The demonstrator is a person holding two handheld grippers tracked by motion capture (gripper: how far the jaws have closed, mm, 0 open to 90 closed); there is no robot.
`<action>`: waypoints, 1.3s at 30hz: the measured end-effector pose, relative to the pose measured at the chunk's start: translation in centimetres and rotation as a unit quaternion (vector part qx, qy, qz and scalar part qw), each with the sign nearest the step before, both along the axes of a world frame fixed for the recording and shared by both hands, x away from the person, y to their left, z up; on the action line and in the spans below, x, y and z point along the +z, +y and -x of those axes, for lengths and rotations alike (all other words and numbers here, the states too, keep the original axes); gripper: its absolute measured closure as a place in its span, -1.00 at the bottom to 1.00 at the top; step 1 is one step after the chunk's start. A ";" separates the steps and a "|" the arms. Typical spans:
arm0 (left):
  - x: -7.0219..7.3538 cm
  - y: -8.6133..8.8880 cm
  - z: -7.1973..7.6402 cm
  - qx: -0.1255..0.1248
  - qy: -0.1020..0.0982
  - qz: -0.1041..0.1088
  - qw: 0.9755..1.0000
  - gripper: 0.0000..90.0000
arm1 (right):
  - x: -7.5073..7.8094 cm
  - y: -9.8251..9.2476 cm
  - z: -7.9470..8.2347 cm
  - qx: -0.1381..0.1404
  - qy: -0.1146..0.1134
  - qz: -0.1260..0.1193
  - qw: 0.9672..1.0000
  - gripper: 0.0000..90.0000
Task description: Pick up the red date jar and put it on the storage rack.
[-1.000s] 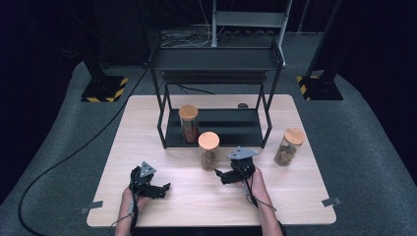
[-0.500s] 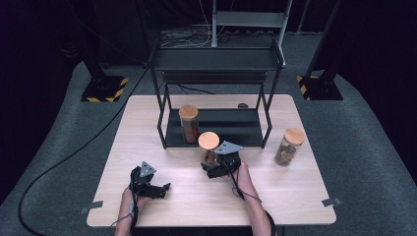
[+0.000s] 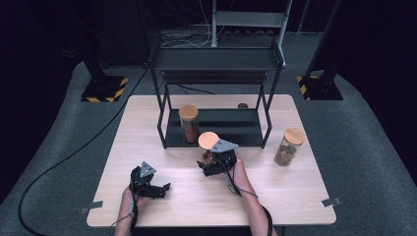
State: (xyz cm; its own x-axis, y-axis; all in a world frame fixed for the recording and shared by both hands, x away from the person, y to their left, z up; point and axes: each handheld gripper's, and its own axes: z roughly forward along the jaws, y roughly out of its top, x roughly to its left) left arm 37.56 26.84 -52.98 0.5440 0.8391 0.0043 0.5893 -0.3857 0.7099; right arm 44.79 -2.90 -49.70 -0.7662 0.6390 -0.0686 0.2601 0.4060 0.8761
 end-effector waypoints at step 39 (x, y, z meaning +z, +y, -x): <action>0.0 0.0 0.0 -0.001 0.000 0.000 1.000 -0.99 | -0.5 -0.4 -0.1 -0.022 -0.011 -0.017 1.000 -0.47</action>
